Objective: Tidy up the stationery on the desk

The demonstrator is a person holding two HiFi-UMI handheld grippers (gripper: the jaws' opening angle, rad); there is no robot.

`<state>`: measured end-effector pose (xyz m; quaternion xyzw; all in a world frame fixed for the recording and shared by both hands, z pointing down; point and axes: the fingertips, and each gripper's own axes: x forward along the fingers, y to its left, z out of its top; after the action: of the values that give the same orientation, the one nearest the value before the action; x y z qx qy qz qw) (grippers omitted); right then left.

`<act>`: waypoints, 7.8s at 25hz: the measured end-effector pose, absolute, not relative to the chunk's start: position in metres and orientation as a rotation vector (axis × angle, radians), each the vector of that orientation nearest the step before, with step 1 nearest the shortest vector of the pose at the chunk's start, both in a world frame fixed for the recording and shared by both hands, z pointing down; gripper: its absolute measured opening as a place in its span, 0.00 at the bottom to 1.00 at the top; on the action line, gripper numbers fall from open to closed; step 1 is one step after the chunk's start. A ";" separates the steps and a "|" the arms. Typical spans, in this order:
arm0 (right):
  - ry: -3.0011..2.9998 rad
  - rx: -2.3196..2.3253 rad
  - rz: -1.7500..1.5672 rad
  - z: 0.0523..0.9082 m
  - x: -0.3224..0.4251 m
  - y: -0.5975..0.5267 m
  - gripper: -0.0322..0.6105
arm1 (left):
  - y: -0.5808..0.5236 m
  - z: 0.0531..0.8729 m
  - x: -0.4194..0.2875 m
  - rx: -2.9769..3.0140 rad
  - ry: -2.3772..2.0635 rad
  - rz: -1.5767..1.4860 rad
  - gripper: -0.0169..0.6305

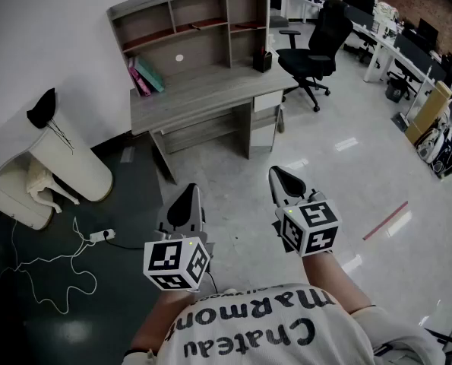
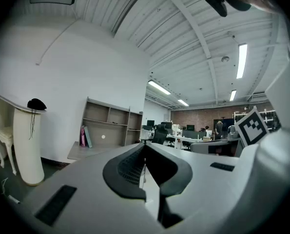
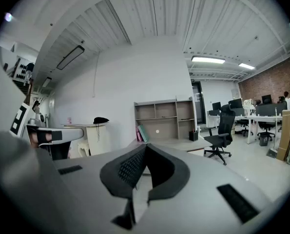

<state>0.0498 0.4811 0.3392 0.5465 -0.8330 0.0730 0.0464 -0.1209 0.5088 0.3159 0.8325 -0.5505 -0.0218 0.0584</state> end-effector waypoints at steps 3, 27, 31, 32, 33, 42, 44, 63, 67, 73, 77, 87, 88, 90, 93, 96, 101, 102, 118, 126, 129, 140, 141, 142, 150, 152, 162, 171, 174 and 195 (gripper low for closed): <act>-2.545 1.677 0.218 0.338 0.046 0.481 0.06 | 0.508 0.317 -0.126 2.522 -1.664 -0.068 0.05; -2.580 1.612 0.260 0.365 -0.038 0.476 0.06 | 0.511 0.338 -0.214 2.496 -1.644 -0.110 0.05; -2.572 1.598 0.276 0.370 -0.045 0.476 0.06 | 0.512 0.347 -0.221 2.480 -1.626 -0.110 0.05; -2.569 1.597 0.280 0.372 -0.045 0.476 0.06 | 0.512 0.348 -0.223 2.477 -1.629 -0.111 0.05; -2.565 1.596 0.286 0.373 -0.046 0.476 0.06 | 0.512 0.349 -0.224 2.473 -1.633 -0.113 0.05; -2.540 1.586 0.354 0.394 -0.046 0.462 0.06 | 0.497 0.367 -0.231 2.424 -1.651 -0.088 0.05; -2.538 1.589 0.363 0.397 -0.044 0.455 0.06 | 0.491 0.370 -0.229 2.427 -1.638 -0.087 0.05; -2.592 1.564 0.321 0.389 -0.019 0.329 0.06 | 0.373 0.351 -0.201 2.474 -1.630 -0.218 0.05; -2.615 1.560 0.292 0.378 -0.018 0.301 0.06 | 0.342 0.340 -0.194 2.496 -1.632 -0.228 0.05; -2.625 1.569 0.293 0.372 -0.015 0.263 0.06 | 0.303 0.333 -0.189 2.513 -1.631 -0.220 0.05; -2.619 1.571 0.306 0.372 -0.011 0.237 0.06 | 0.275 0.334 -0.186 2.496 -1.628 -0.215 0.05; -2.595 1.555 0.336 0.384 0.007 0.172 0.06 | 0.211 0.352 -0.167 2.454 -1.599 -0.194 0.05; -2.593 1.552 0.337 0.384 0.009 0.165 0.06 | 0.204 0.353 -0.165 2.451 -1.598 -0.196 0.05; -2.592 1.546 0.338 0.385 0.013 0.153 0.06 | 0.192 0.354 -0.162 2.445 -1.600 -0.198 0.05; -2.590 1.540 0.347 0.388 0.020 0.138 0.06 | 0.177 0.358 -0.157 2.431 -1.607 -0.189 0.05; -2.592 1.543 0.354 0.390 0.027 0.124 0.06 | 0.165 0.363 -0.152 2.417 -1.611 -0.185 0.05; -2.584 1.537 0.359 0.397 0.035 0.110 0.06 | 0.153 0.370 -0.148 2.405 -1.619 -0.176 0.05; -2.583 1.536 0.359 0.399 0.036 0.109 0.06 | 0.152 0.370 -0.147 2.403 -1.619 -0.176 0.05; -2.636 1.529 0.246 0.370 0.045 0.094 0.06 | 0.130 0.332 -0.136 2.457 -1.618 -0.278 0.05; -2.694 1.519 0.167 0.344 0.043 0.096 0.06 | 0.125 0.312 -0.138 2.471 -1.634 -0.316 0.05; -2.685 1.517 0.173 0.347 0.044 0.097 0.06 | 0.129 0.317 -0.138 2.469 -1.641 -0.273 0.05; -2.646 1.493 0.280 0.376 0.035 0.084 0.06 | 0.118 0.341 -0.156 2.407 -1.650 -0.220 0.05; -2.641 1.492 0.284 0.377 0.033 0.080 0.06 | 0.113 0.343 -0.157 2.406 -1.647 -0.218 0.05; -2.637 1.492 0.287 0.378 0.032 0.076 0.06 | 0.108 0.343 -0.159 2.406 -1.643 -0.217 0.05; -2.594 1.524 0.310 0.382 0.017 0.030 0.06 | 0.052 0.342 -0.170 2.431 -1.584 -0.200 0.05; -2.583 1.550 0.314 0.380 0.015 0.014 0.06 | 0.033 0.340 -0.174 2.441 -1.570 -0.194 0.05; -2.555 1.664 0.305 0.354 -0.008 -0.064 0.06 | -0.055 0.298 -0.203 2.531 -1.516 -0.213 0.05; -2.576 1.752 0.326 0.336 -0.027 -0.116 0.06 | -0.119 0.294 -0.227 2.559 -1.457 -0.205 0.05; -2.563 1.773 0.321 0.337 -0.035 -0.132 0.06 | -0.139 0.295 -0.235 2.574 -1.442 -0.200 0.05; -2.487 1.856 0.394 0.360 -0.061 -0.196 0.06 | -0.214 0.321 -0.269 2.556 -1.355 -0.179 0.05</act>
<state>-0.0615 -0.1959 0.3600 0.5932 -0.7951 0.1258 0.0070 -0.2686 -0.2138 0.3208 0.8752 -0.4642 -0.0613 0.1213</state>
